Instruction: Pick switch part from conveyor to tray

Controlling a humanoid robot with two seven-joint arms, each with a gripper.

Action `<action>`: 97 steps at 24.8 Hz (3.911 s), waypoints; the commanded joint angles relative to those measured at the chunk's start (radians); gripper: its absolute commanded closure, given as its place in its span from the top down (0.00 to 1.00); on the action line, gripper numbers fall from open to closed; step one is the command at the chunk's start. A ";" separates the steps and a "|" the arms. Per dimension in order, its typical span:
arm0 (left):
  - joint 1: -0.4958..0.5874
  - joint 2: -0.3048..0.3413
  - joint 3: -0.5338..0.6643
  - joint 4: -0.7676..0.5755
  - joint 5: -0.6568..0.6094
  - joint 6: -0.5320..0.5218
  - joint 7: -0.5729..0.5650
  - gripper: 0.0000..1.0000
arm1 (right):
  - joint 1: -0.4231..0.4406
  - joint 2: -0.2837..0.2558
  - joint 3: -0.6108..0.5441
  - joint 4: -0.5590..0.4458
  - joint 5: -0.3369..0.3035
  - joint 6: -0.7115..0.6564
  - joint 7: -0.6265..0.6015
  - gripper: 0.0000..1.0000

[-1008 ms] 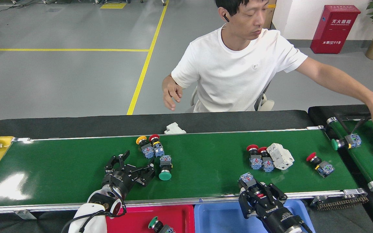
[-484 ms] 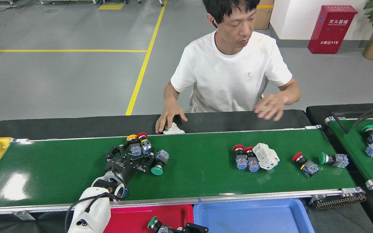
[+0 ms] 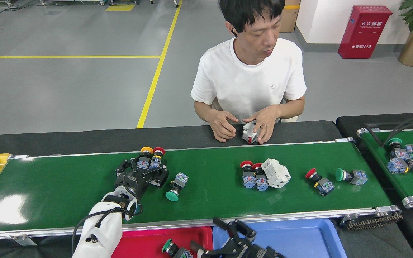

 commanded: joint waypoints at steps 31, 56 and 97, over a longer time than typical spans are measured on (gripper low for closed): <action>0.924 0.173 0.301 -0.974 0.109 -0.458 0.071 0.14 | -0.050 -0.149 0.097 0.167 0.181 0.578 -0.236 0.98; 0.802 0.010 0.743 -0.738 0.107 -0.342 0.010 1.00 | -0.151 -0.133 0.172 0.156 0.085 0.333 -0.150 0.14; 0.514 0.237 0.433 -0.502 0.198 -0.281 0.080 0.07 | 0.102 -0.139 0.021 -0.005 0.160 0.546 -0.379 0.95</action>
